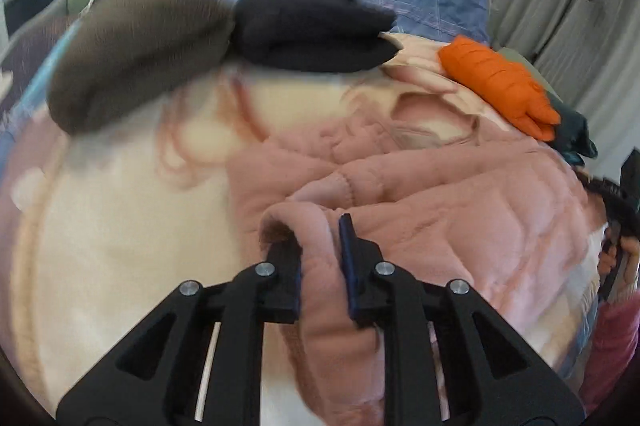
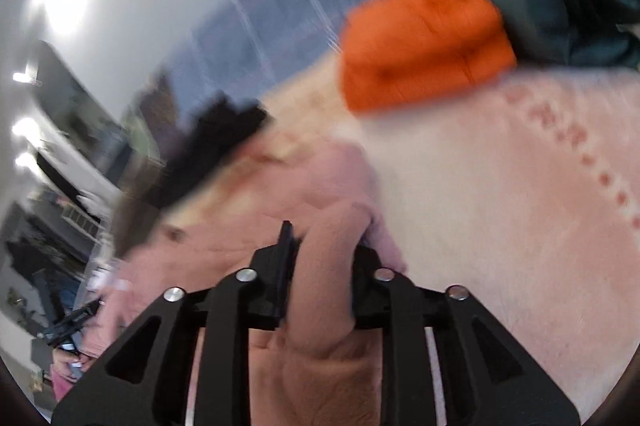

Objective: Fold large clothes

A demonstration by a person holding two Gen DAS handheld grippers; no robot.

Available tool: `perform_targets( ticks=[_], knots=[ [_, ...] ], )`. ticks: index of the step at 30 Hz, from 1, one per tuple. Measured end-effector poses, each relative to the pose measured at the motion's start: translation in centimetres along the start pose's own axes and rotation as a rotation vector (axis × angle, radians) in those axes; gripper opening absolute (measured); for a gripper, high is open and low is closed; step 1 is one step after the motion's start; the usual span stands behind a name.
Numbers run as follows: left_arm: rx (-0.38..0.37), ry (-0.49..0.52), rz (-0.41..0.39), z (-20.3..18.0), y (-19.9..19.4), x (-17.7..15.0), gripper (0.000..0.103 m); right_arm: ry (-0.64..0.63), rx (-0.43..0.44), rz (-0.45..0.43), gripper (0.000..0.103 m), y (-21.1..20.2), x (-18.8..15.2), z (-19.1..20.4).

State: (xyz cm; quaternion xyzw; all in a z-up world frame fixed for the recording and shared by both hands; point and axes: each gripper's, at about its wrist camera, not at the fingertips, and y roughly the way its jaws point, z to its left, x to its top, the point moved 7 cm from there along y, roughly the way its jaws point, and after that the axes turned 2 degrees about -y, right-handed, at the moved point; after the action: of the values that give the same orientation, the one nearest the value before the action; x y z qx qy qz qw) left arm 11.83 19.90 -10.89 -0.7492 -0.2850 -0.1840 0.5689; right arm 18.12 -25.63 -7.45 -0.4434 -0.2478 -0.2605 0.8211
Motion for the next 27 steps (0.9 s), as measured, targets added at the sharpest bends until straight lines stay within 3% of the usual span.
perform_targets(
  ticks=[4, 6, 8, 9, 10, 11, 12, 14, 17, 21, 25, 27],
  knots=[
    [-0.057, 0.049, -0.033, -0.5, -2.0, 0.6, 0.020, -0.090, 0.018, -0.035, 0.038, -2.1, 0.4, 1.0],
    [-0.056, 0.074, -0.028, -1.0, -3.0, 0.6, 0.021, -0.141, -0.006, -0.067, 0.057, -3.6, 0.6, 1.8],
    [-0.056, 0.089, -0.035, -1.5, -4.5, 0.4, 0.025, -0.243, -0.053, -0.147, 0.064, -6.3, 0.9, 2.8],
    [-0.055, 0.108, -0.055, -2.0, -5.6, 0.5, 0.030, -0.269, -0.063, -0.164, 0.067, -6.9, 0.8, 3.0],
    [-0.043, 0.126, -0.076, -2.1, -6.7, 0.4, 0.058, -0.319, -0.084, -0.189, 0.069, -8.3, 0.5, 3.3],
    [0.017, 0.152, -0.130, -1.9, -8.2, 0.4, 0.076, -0.343, -0.099, -0.197, 0.072, -8.9, 0.3, 3.3],
    [0.078, 0.179, -0.193, -1.6, -9.7, 0.4, 0.085, -0.373, -0.118, -0.203, 0.074, -9.6, 0.0, 3.3],
    [0.106, 0.219, -0.265, -1.7, -12.6, 0.1, 0.085, -0.455, -0.154, -0.189, 0.075, -10.6, -1.2, 3.3],
    [0.048, 0.227, -0.287, -2.4, -14.9, -1.2, 0.085, -0.583, -0.193, -0.130, 0.076, -10.8, -3.9, 3.2],
    [0.095, 0.415, -0.231, -5.9, -14.2, -5.3, 0.087, -0.639, -0.153, -0.027, 0.079, -9.9, -7.2, 2.7],
    [0.141, 0.604, -0.127, -8.6, -10.5, -9.5, 0.089, -0.650, -0.238, 0.046, 0.079, -7.4, -8.4, 1.0],
    [0.218, 0.662, -0.099, -8.8, -8.4, -10.3, 0.091, -0.661, -0.264, 0.071, 0.079, -6.3, -8.5, 0.5]
  ],
)
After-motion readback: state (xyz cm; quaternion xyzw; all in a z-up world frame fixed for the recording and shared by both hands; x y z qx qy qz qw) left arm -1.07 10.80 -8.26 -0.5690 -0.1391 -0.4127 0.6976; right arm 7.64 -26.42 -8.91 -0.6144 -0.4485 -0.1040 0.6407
